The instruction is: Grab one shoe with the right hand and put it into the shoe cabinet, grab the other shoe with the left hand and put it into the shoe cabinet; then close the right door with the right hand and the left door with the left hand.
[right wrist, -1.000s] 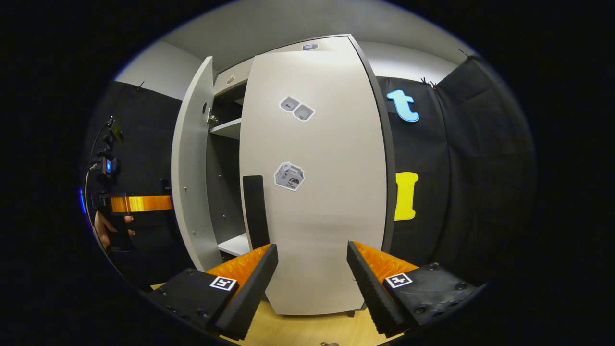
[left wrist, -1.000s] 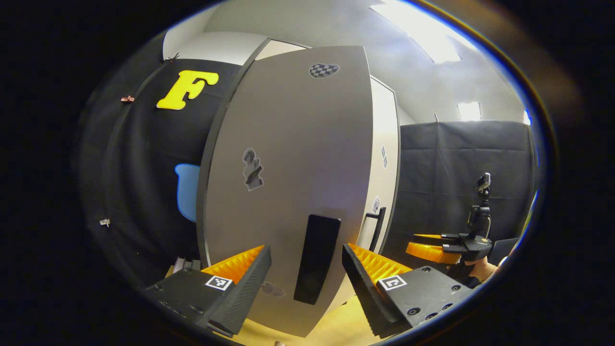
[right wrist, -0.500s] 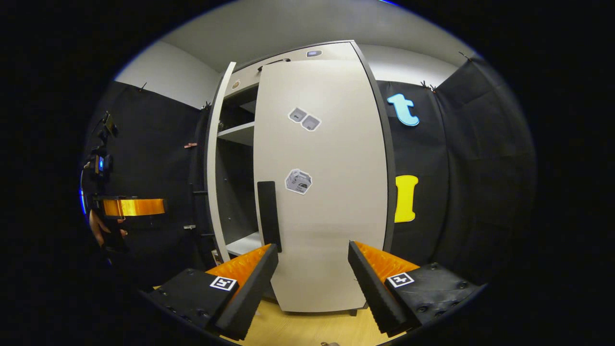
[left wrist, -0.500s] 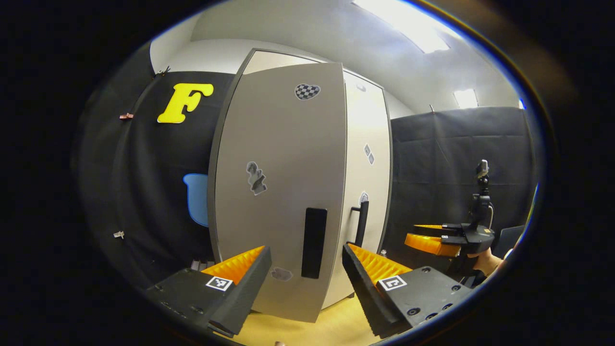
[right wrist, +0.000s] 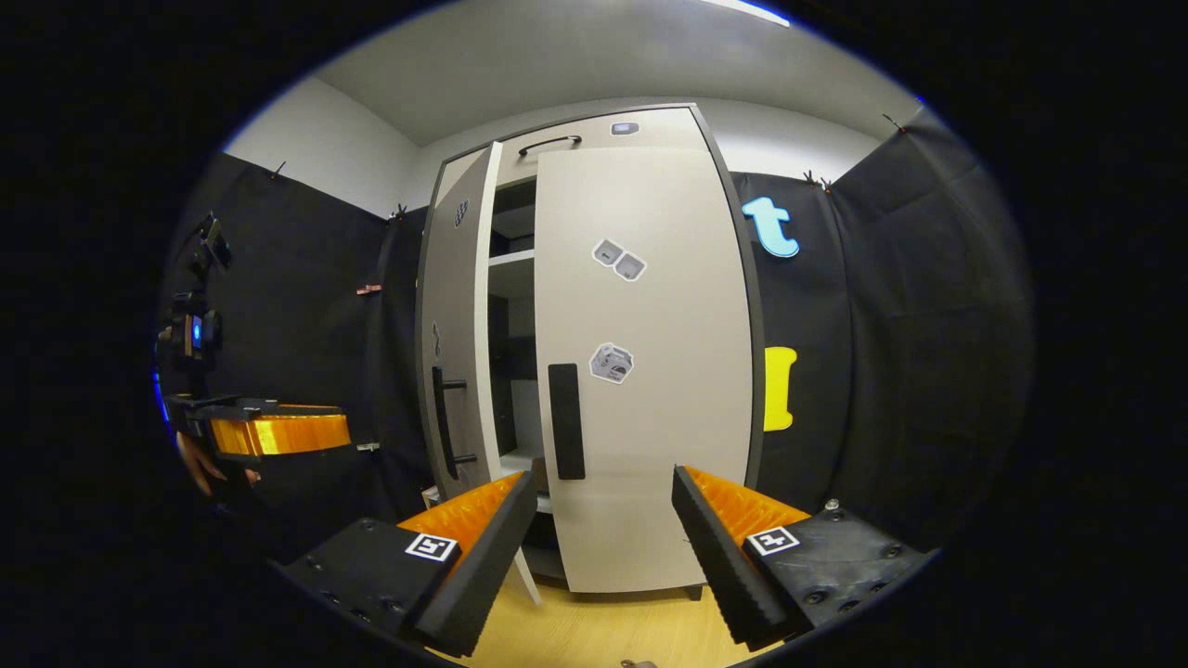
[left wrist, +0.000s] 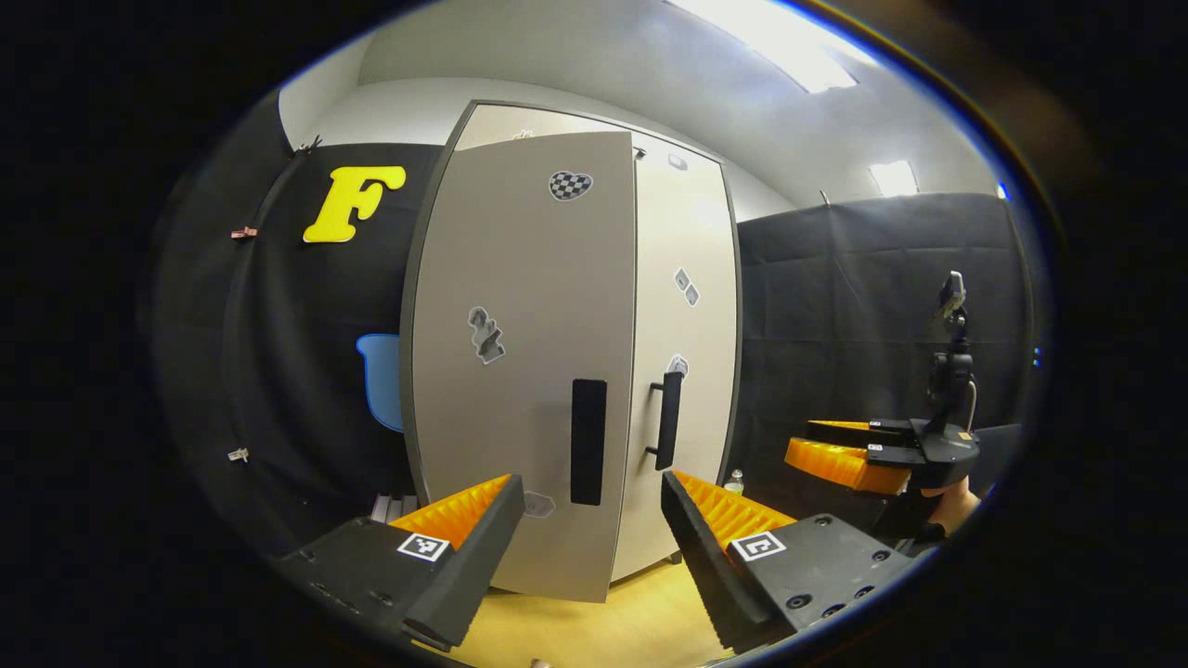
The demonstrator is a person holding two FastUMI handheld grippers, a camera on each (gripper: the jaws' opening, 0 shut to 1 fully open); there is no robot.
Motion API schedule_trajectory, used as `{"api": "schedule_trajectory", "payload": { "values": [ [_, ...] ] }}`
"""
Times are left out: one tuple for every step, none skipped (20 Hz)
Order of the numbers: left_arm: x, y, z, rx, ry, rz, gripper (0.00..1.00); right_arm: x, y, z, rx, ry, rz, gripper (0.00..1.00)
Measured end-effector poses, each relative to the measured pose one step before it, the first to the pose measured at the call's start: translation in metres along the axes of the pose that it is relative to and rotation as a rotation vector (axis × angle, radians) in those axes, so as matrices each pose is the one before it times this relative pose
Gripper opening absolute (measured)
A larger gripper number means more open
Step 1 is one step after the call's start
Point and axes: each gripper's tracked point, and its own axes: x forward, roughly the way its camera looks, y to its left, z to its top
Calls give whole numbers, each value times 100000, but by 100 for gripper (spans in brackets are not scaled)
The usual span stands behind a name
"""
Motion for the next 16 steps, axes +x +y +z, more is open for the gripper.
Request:
{"api": "schedule_trajectory", "payload": {
  "values": [
    [-24,99,-104,772,191,790,95,-323,6,147,514,-400,-576,97],
    [-39,-136,-50,424,-101,474,95,-330,-57,150,-10,-372,-746,97],
    [59,-216,-23,-301,-321,22,95,-261,-22,204,-161,-428,-576,97],
    [31,-339,87,-906,-576,-781,95,-252,-30,120,155,-56,-333,97],
    [-19,-417,-23,-1155,-359,-1056,95,-217,-53,-14,464,-25,-377,97],
    [6,-269,-1,-927,-330,-572,95,-242,-138,30,367,132,-433,97],
    [-26,-35,-12,-509,-103,-180,95,-164,-202,42,50,-13,-542,97],
    [-87,-75,-34,-241,-153,129,95,-82,-150,65,-117,-66,-400,97],
    [30,-46,-98,-314,-237,186,95,-9,-91,-3,55,88,-8,97],
    [3,-111,-46,-637,-444,209,95,-60,6,19,40,30,161,97],
    [-26,94,102,-702,-309,2,95,-4,-34,4,-406,10,84,97],
    [-74,0,143,-542,-317,160,95,71,-44,58,-593,5,125,97],
    [49,8,-22,-265,-237,457,95,154,89,-7,-491,26,444,97],
    [-27,-49,-27,-70,-94,361,95,65,121,-31,-91,85,570,97],
    [76,85,140,-38,-81,285,95,44,130,-70,119,62,728,97],
    [-28,-138,104,23,-129,-65,95,75,69,-70,200,123,619,97]
  ]
}}
